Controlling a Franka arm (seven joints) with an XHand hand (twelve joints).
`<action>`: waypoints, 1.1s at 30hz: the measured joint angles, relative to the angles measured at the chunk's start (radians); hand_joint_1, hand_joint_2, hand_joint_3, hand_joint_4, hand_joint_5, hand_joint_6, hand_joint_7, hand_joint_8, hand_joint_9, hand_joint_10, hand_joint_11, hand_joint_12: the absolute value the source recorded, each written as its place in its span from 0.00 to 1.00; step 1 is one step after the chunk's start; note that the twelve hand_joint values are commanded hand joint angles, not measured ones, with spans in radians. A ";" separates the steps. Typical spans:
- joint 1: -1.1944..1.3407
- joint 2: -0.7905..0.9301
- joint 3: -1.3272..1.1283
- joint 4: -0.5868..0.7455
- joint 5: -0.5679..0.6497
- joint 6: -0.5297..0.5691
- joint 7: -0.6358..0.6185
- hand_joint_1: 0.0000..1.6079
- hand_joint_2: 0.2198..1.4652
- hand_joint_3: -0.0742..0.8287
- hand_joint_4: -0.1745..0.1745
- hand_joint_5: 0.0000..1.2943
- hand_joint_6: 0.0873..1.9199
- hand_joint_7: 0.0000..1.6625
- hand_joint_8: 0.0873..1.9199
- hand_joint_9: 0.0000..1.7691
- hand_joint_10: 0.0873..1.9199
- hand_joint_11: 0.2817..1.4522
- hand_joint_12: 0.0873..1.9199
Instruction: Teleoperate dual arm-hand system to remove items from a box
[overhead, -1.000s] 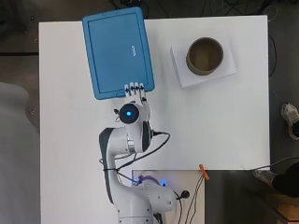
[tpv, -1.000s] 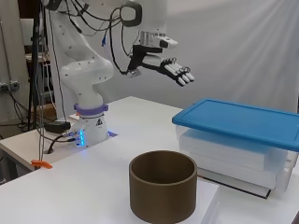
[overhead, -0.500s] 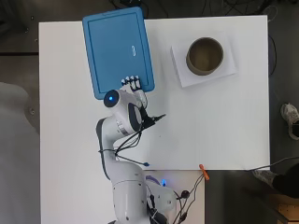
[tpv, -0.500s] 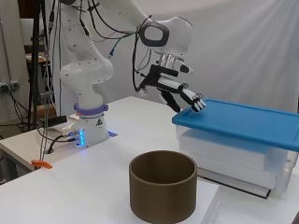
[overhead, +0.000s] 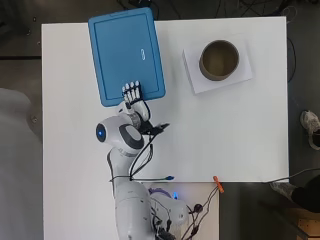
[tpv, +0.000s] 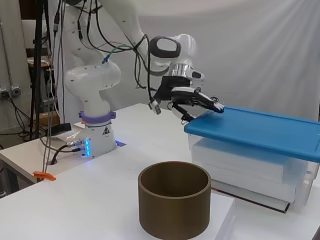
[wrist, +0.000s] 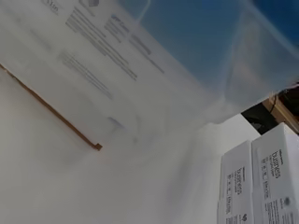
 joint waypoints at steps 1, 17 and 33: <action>0.000 0.017 0.008 0.024 -0.001 -0.036 0.019 0.71 0.80 0.09 0.28 0.41 0.17 0.36 0.22 0.41 0.18 0.32 0.01; 0.014 0.060 -0.024 0.275 0.380 -0.273 -0.276 0.81 0.78 0.07 0.04 0.64 0.55 0.50 0.77 0.49 0.60 0.28 0.44; 0.087 0.124 -0.040 0.537 0.571 -0.075 -1.048 0.83 0.80 0.08 0.14 0.48 0.84 0.46 0.68 0.52 0.49 0.39 0.00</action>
